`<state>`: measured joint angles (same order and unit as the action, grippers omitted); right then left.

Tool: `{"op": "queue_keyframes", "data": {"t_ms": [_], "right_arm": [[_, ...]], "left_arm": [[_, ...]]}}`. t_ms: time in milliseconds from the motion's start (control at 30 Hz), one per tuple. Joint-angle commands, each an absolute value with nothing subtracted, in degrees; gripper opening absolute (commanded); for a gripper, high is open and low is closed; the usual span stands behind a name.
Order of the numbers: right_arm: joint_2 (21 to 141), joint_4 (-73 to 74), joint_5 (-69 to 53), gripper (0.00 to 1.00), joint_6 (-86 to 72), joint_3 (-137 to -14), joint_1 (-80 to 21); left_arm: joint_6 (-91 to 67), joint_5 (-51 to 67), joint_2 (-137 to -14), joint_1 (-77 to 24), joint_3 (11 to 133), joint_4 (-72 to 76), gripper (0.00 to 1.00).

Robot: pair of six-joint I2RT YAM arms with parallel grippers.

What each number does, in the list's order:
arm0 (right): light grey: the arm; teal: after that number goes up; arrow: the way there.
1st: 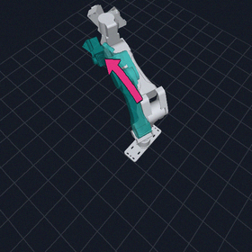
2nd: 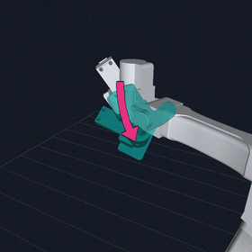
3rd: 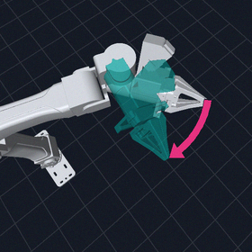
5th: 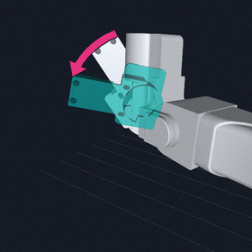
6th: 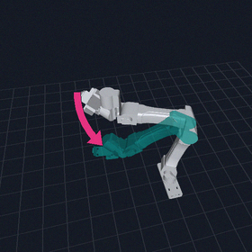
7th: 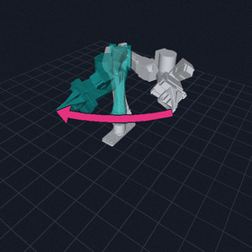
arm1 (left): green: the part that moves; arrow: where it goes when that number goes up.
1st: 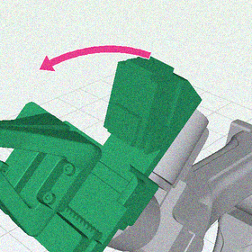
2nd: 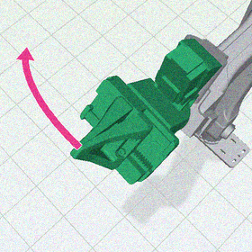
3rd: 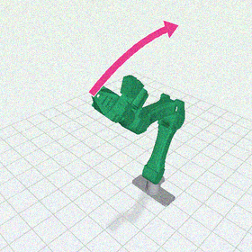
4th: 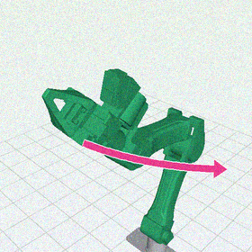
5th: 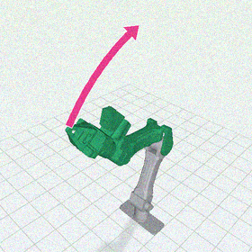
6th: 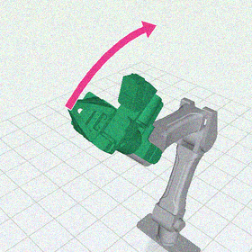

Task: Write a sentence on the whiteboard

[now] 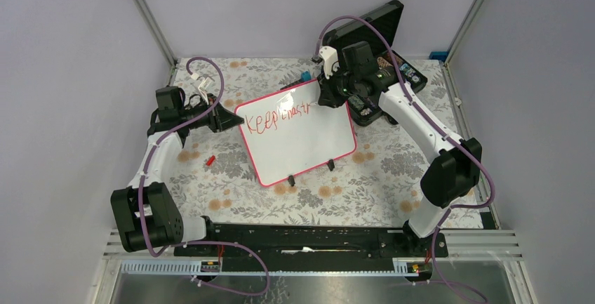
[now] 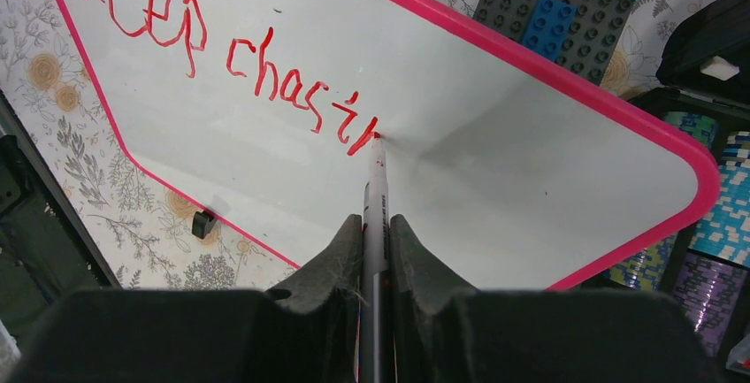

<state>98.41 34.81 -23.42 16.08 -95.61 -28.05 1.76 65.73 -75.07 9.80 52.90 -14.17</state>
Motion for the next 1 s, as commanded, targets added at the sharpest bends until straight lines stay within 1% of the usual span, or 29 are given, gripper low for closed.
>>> {"op": "queue_keyframes", "data": {"t_ms": [0, 667, 967], "right_arm": [[97.7, 32.6, -20.9, 0.0, 16.9, -96.4, -27.4], [95.3, 32.6, -22.7, 0.0, 17.1, -91.6, -27.5], [93.8, 33.1, -24.2, 0.0, 16.9, -92.4, -27.4]], "left_arm": [[6.0, 65.7, -74.5, 9.0, 53.7, -12.4, 0.0], [5.8, 65.8, -74.8, 9.0, 53.9, -12.5, 0.0], [5.8, 65.9, -74.8, 9.0, 53.9, -12.5, 0.0]]}}
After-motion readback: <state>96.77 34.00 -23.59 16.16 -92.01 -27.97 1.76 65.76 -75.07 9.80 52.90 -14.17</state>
